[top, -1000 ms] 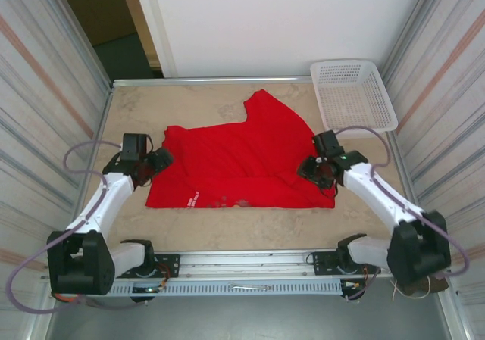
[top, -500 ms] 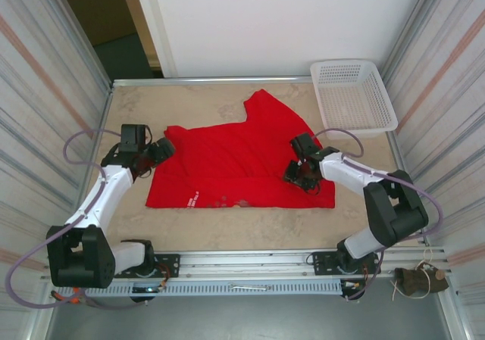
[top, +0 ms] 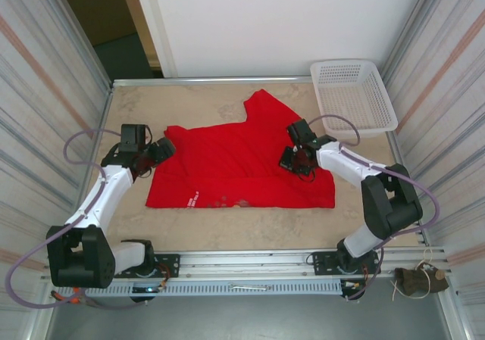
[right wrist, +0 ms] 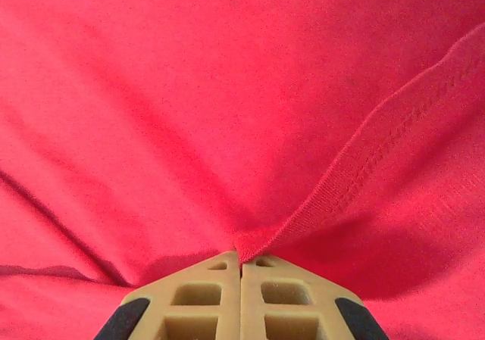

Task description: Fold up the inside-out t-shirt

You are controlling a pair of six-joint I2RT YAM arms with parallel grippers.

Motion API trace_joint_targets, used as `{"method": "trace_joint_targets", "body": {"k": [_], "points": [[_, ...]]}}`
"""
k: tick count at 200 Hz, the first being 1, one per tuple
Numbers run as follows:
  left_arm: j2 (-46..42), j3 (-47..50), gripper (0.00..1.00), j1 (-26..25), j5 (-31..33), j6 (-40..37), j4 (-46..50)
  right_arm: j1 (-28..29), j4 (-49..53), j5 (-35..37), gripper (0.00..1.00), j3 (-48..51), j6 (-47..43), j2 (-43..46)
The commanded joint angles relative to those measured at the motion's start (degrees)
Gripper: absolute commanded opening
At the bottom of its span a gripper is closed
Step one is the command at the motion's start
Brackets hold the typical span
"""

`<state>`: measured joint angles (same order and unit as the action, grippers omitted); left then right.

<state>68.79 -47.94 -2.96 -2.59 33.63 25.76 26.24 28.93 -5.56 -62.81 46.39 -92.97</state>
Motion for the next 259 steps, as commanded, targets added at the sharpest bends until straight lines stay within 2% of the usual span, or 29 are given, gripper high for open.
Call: {"method": "trace_joint_targets", "body": {"k": [1, 9, 27, 42, 62, 90, 130, 145, 167, 207, 236, 259], "points": [[0.6, -0.5, 0.85, 0.6, -1.4, -0.2, -1.2, 0.1, 1.1, -1.9, 0.00, -4.6, -3.5, -5.3], [0.8, -0.3, 0.85, 0.6, -1.7, 0.0, -1.4, 0.0, 0.4, -3.2, 0.01, -7.1, -4.9, -7.8], [1.3, -0.2, 0.85, 0.6, -2.2, 0.4, -1.8, 0.1, -1.5, -7.0, 0.34, -11.7, -8.7, -11.9], [1.4, 0.0, 0.85, 0.4, -2.2, 0.5, -1.6, 0.1, -3.6, -7.4, 0.45, -12.1, -10.4, -10.3], [1.1, -0.1, 0.85, 0.3, -2.2, 0.4, -1.6, -1.3, -0.8, -3.3, 0.45, -11.7, -11.7, -6.3], [0.6, -0.1, 0.85, 0.1, -2.8, 0.2, -1.2, -7.2, 4.5, 5.1, 0.45, -7.0, -11.9, -2.8], [-0.8, 2.3, 0.86, -0.8, -4.5, -0.4, -0.2, -14.6, 3.0, 5.0, 0.44, -0.1, -13.1, -3.5], [-0.9, 4.5, 0.91, -1.8, -5.3, -0.1, -0.8, -14.6, 3.0, 5.6, 0.43, 1.6, -12.8, -3.9], [0.2, 8.6, 0.92, -3.5, -6.0, 1.4, -3.7, -14.0, 1.4, 6.5, 0.42, 6.9, -10.7, -1.1], [3.0, 18.0, 0.93, -4.2, -7.6, 8.6, -11.4, -13.9, 0.2, 8.1, 0.42, 17.7, -5.6, 5.7], [-1.7, 22.4, 0.93, -6.5, -1.4, 14.1, -5.9, -14.2, 1.7, 9.3, 0.42, 23.8, -2.4, 12.0], [-11.7, 23.3, 0.93, -7.9, 2.1, 17.5, 1.2, -14.4, 3.0, 9.3, 0.43, 27.5, -0.1, 17.7]]}}
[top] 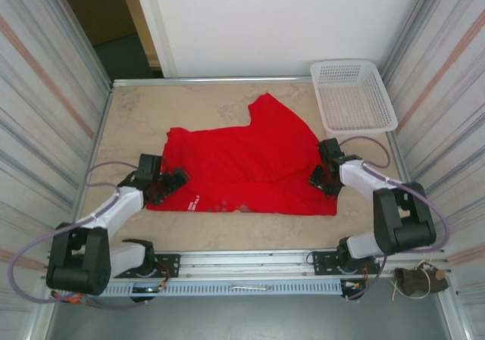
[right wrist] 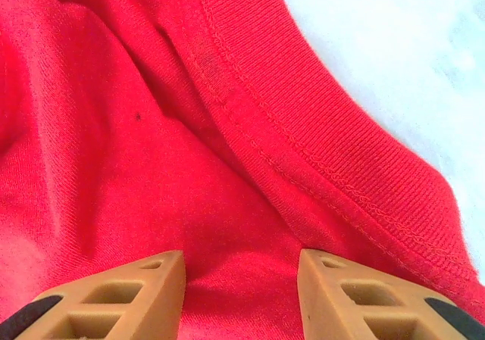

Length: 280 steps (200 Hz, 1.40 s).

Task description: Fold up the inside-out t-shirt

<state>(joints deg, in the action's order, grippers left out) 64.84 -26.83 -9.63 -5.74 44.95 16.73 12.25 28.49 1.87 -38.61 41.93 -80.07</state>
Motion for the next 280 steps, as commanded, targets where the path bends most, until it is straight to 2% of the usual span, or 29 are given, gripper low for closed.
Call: {"method": "trace_joint_targets", "body": {"k": [1, 20, 36, 51, 74, 85, 115, 131, 164, 175, 182, 201, 218, 244, 280], "points": [[-8.3, 2.1, 0.93, -1.3, 5.4, 6.2, 10.5, -0.5, 3.5, 1.8, 0.43, 3.4, 4.4, 5.0], [-15.3, -1.2, 0.99, -0.9, 9.5, 4.5, 13.3, -0.4, 5.4, 1.4, 0.43, 3.2, 5.1, 9.3], [-14.2, -6.3, 0.99, 1.6, 10.0, -0.4, 11.5, -0.5, 6.6, 1.0, 0.43, 1.6, 5.0, 11.4], [-6.6, -13.0, 0.99, 5.6, 6.2, -5.6, 8.6, -0.4, 6.8, 0.2, 0.44, -0.5, 4.6, 11.5], [12.6, -27.0, 0.98, 10.4, -4.0, -10.8, 8.0, 0.4, 4.7, -1.7, 0.43, -3.1, 3.1, 9.2], [21.2, -34.2, 0.91, 11.2, -7.9, -13.1, 9.2, 1.1, 2.6, -3.0, 0.43, -3.8, 2.0, 7.6], [38.2, -48.5, 0.54, 11.7, -15.4, -15.7, 12.5, 2.2, -1.0, -3.9, 0.41, -3.8, 1.5, 3.2], [43.0, -52.3, 0.50, 11.7, -16.6, -15.4, 13.8, 2.1, -2.9, -4.2, 0.40, -2.7, 1.5, 1.4], [47.4, -55.5, 0.56, 10.5, -15.9, -15.9, 15.2, 1.9, -4.7, -4.1, 0.39, -0.2, 1.7, -0.6], [48.0, -55.6, 0.55, 10.2, -15.4, -15.9, 15.1, 1.9, -5.1, -3.8, 0.39, 0.8, 2.0, -0.7], [48.5, -55.6, 0.49, 10.1, -15.4, -15.9, 14.8, 1.8, -5.3, -3.6, 0.39, 1.4, 2.3, -0.8], [49.8, -56.5, 0.20, 10.0, -15.4, -16.5, 14.6, 1.4, -5.3, -2.8, 0.39, 3.0, 3.3, -0.8], [50.1, -57.9, 0.00, 10.0, -13.8, -17.8, 15.4, 0.8, -4.4, -1.7, 0.39, 3.7, 3.9, 0.1], [48.8, -59.7, 0.00, 10.2, -10.1, -20.0, 16.5, -0.9, -2.4, -1.6, 0.39, 4.1, 4.7, 1.1], [47.9, -61.4, 0.01, 10.5, -8.8, -22.3, 16.2, -2.3, -0.7, -0.9, 0.40, 3.9, 5.5, 1.1]]}}
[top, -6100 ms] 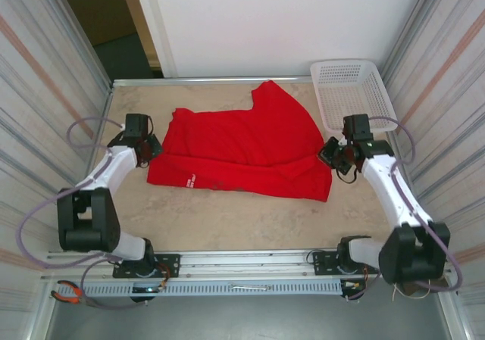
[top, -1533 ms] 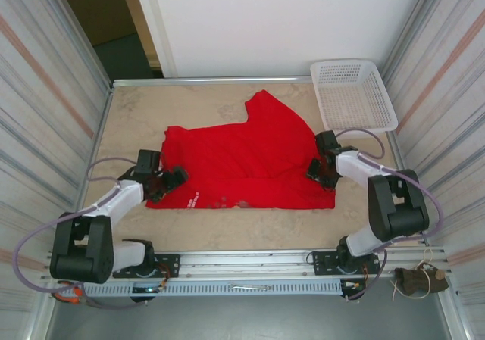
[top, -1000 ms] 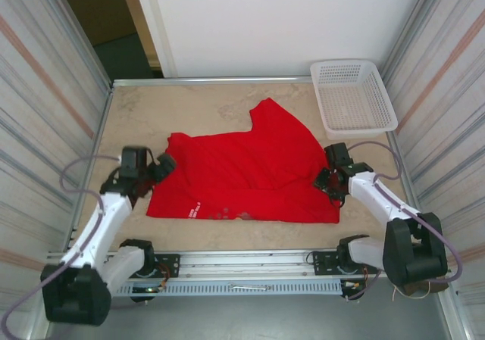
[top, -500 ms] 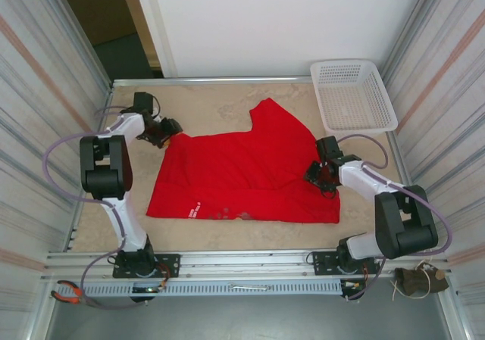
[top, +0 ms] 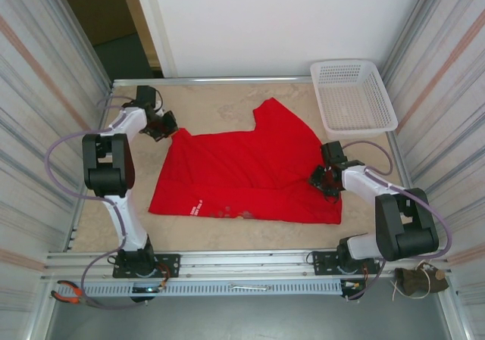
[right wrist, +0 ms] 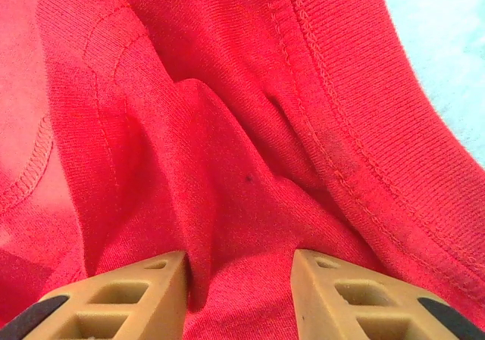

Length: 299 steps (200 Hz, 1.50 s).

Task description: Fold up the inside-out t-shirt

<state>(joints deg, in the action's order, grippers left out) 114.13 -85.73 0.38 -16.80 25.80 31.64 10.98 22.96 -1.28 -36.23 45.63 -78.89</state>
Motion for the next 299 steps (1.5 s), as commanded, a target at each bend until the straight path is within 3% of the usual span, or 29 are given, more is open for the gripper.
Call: {"method": "trace_joint_targets", "body": {"k": [1, 25, 60, 91, 140, 189, 223, 254, 299], "points": [[-1.3, -2.5, 0.01, 0.4, 2.3, -3.2, 1.4, -1.0, 4.8, 2.3, 0.40, 1.5, 1.8, 0.0], [0.1, -2.6, 0.06, 0.5, 2.4, -3.5, 2.3, -1.1, 5.4, 1.2, 0.40, 0.1, 1.8, 0.7], [2.1, -1.2, 0.02, 0.4, 1.8, -3.7, 1.2, -0.2, 8.3, -2.2, 0.42, -7.9, -1.9, 3.5], [2.3, -0.2, 0.00, 0.6, 1.5, -3.4, 0.4, 0.2, 9.4, -4.4, 0.43, -20.2, -7.5, -3.0], [1.6, 0.9, 0.00, 1.0, -0.3, -1.7, -0.8, 1.8, 13.5, -5.2, 0.59, -51.1, -13.1, -28.6], [0.1, 2.3, 0.00, 1.2, -2.5, -0.1, -2.2, 2.9, 23.4, -3.0, 0.62, -89.5, -16.4, -57.0], [-0.2, 4.0, 0.00, 1.3, -4.9, 0.9, -3.6, 3.0, 29.0, -0.3, 0.66, -111.1, -18.8, -71.7], [-0.4, 5.4, 0.00, 1.3, -6.9, 2.1, -5.4, 2.0, 24.2, 0.4, 0.72, -113.5, -18.8, -76.0], [-0.6, 5.5, 0.00, 1.5, -8.4, 1.8, -5.4, 1.3, 19.3, -4.7, 0.70, -116.2, -17.9, -80.6]]}}
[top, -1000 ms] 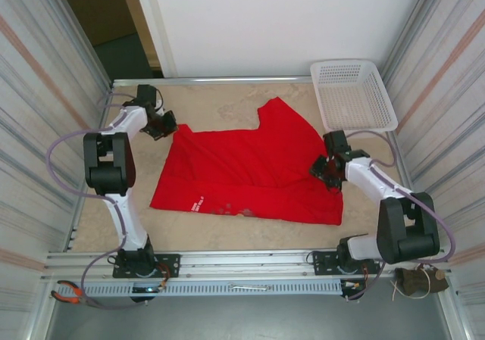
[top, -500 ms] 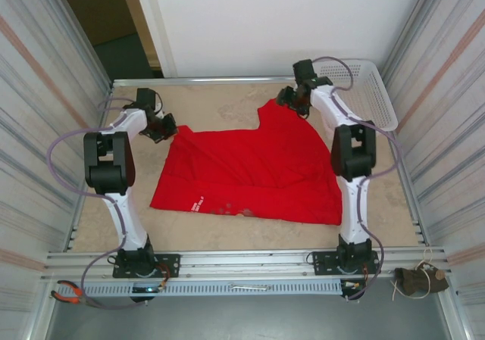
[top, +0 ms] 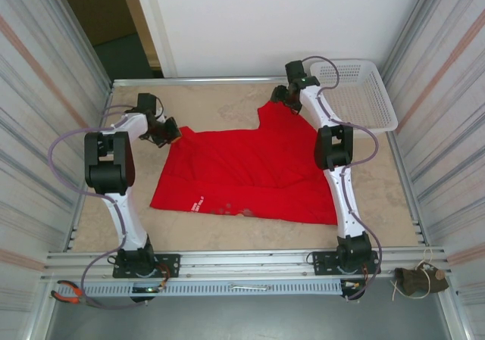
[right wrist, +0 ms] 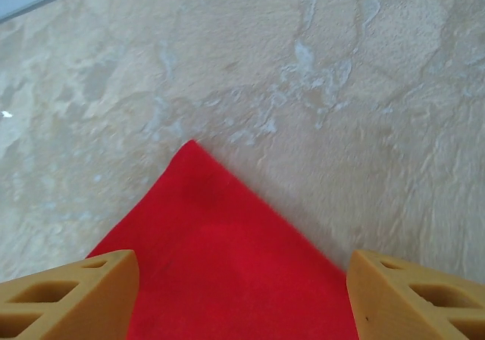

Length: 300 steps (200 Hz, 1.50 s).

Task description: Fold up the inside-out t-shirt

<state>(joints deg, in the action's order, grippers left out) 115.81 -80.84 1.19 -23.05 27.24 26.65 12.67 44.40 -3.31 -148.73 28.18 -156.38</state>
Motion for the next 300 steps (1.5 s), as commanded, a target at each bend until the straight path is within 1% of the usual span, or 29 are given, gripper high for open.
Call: {"method": "trace_joint_targets", "body": {"k": [1, 15, 53, 70, 78, 87, 94, 117, 119, 145, 177, 198, 221, 250, 292, 300], "points": [[-2.3, 0.6, 0.00, 0.7, -2.3, 0.4, -0.5, -0.4, -2.1, -2.8, 0.70, -3.9, -0.5, -3.3], [-2.3, 0.5, 0.00, 0.9, -2.8, 0.7, -0.8, 0.0, -2.0, -4.3, 0.69, -4.6, -0.6, -4.2], [-2.1, 0.5, 0.00, 1.3, -3.1, 1.1, -1.3, 1.3, -0.8, -4.5, 0.62, -4.5, -1.6, -5.0], [-1.9, 0.6, 0.00, 1.4, -3.1, 1.3, -1.4, 1.5, -0.3, -5.0, 0.59, -4.5, -1.2, -5.6], [-1.9, 0.8, 0.00, 1.5, -3.2, 1.4, -1.5, 1.4, -0.1, -5.4, 0.55, -4.4, -1.0, -5.6], [-1.9, 0.9, 0.00, 1.5, -3.2, 1.4, -1.5, 1.5, 0.2, -5.2, 0.47, -4.3, -1.2, -5.5], [-1.9, 0.8, 0.00, 1.7, -3.1, 1.4, -1.5, 1.6, 0.4, -5.0, 0.38, -4.3, -1.4, -5.5], [-1.7, 0.5, 0.00, 1.9, -3.2, 1.6, -1.5, 1.2, 1.3, -5.9, 0.02, -4.2, -1.1, -4.7], [-1.7, 0.4, 0.00, 1.9, -3.2, 1.6, -1.6, 1.1, 1.3, -6.0, 0.00, -4.2, -1.0, -4.6], [-0.4, -2.0, 0.00, 2.6, -3.0, 0.8, -0.7, -0.3, 0.6, -8.6, 0.00, -2.3, 0.4, -0.4], [1.0, -6.3, 0.00, 3.9, -2.7, -1.2, 0.2, -2.4, -3.8, -11.9, 0.00, 5.6, 2.3, 10.3], [1.3, -8.8, 0.00, 4.1, -3.3, -2.6, 0.5, -3.0, -5.2, -12.5, 0.00, 10.7, 2.2, 16.9], [1.2, -10.5, 0.00, 4.2, -4.6, -4.0, 1.1, -3.1, -7.6, -12.3, 0.00, 18.6, 1.6, 24.5], [0.2, -10.3, 0.00, 4.2, -5.2, -5.1, 1.5, -3.4, -12.9, -11.7, 0.00, 31.1, 2.4, 34.2], [0.0, -9.5, 0.00, 4.2, -4.0, -5.2, 0.5, -3.8, -17.7, -13.6, 0.00, 44.5, 4.6, 42.9], [0.6, -9.8, 0.04, 4.1, -4.3, -5.1, 0.2, -3.7, -18.3, -13.9, 0.00, 46.2, 4.9, 44.0]]}}
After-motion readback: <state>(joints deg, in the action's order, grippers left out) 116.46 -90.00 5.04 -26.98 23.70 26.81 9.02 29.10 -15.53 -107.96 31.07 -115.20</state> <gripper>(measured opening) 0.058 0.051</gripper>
